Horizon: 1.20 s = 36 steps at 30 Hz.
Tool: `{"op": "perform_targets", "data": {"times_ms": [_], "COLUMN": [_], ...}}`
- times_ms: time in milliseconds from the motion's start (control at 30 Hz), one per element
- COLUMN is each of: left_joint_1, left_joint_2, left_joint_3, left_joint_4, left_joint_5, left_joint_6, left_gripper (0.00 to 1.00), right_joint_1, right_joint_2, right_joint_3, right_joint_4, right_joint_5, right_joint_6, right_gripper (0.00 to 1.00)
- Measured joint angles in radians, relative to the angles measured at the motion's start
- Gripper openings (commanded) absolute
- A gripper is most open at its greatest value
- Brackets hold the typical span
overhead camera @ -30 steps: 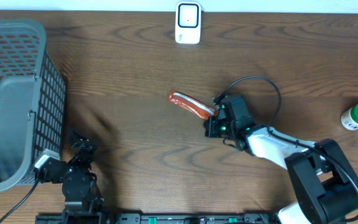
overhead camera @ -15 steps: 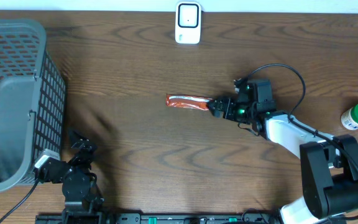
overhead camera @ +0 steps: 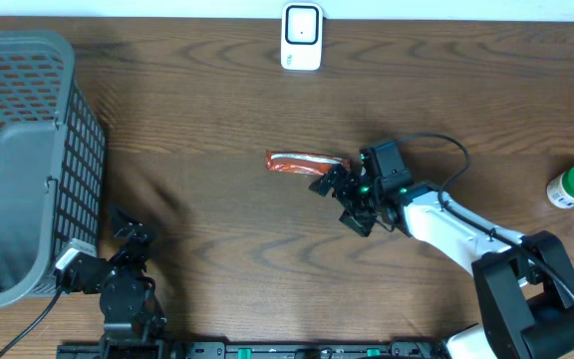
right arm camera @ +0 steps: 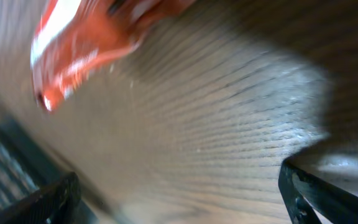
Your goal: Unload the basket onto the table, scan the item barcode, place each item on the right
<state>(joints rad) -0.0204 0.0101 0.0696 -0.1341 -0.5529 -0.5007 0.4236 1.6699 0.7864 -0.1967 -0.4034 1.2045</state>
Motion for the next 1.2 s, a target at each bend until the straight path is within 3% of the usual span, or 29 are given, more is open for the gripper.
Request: {"op": "perform_targets", "data": {"times_ms": [167,300,533,800,867,1000,1100,1133,1200], "left_joint_1": [0.0,0.0,0.0,0.0,0.0,0.0,0.0,0.0,0.0], "left_joint_2": [0.0,0.0,0.0,0.0,0.0,0.0,0.0,0.0,0.0], "left_joint_3": [0.0,0.0,0.0,0.0,0.0,0.0,0.0,0.0,0.0], "left_joint_4": [0.0,0.0,0.0,0.0,0.0,0.0,0.0,0.0,0.0], "left_joint_5": [0.0,0.0,0.0,0.0,0.0,0.0,0.0,0.0,0.0], "left_joint_6": [0.0,0.0,0.0,0.0,0.0,0.0,0.0,0.0,0.0], "left_gripper": [0.97,0.97,0.97,0.97,0.97,0.97,0.97,0.97,0.97], "right_joint_1": [0.049,0.077,0.087,0.089,0.09,0.104,0.111,0.112,0.114], "right_joint_2": [-0.001,0.004,0.044,0.199,0.215,0.227,0.237,0.24,0.246], "right_joint_3": [-0.002,-0.003,0.003,0.045,0.051,0.051,0.051,0.05,0.048], "right_joint_4": [0.07,0.113,0.2,0.47,0.488,0.48,0.463,0.453,0.439], "right_joint_5": [0.179,0.297,0.399,0.333,0.323,0.344,0.36,0.366,0.38], "right_joint_6": [0.259,0.383,0.467,0.509,0.513,0.486,0.455,0.448,0.434], "right_gripper": [0.99,0.99,0.96,0.91,0.84,0.54,0.26,0.05,0.01]}}
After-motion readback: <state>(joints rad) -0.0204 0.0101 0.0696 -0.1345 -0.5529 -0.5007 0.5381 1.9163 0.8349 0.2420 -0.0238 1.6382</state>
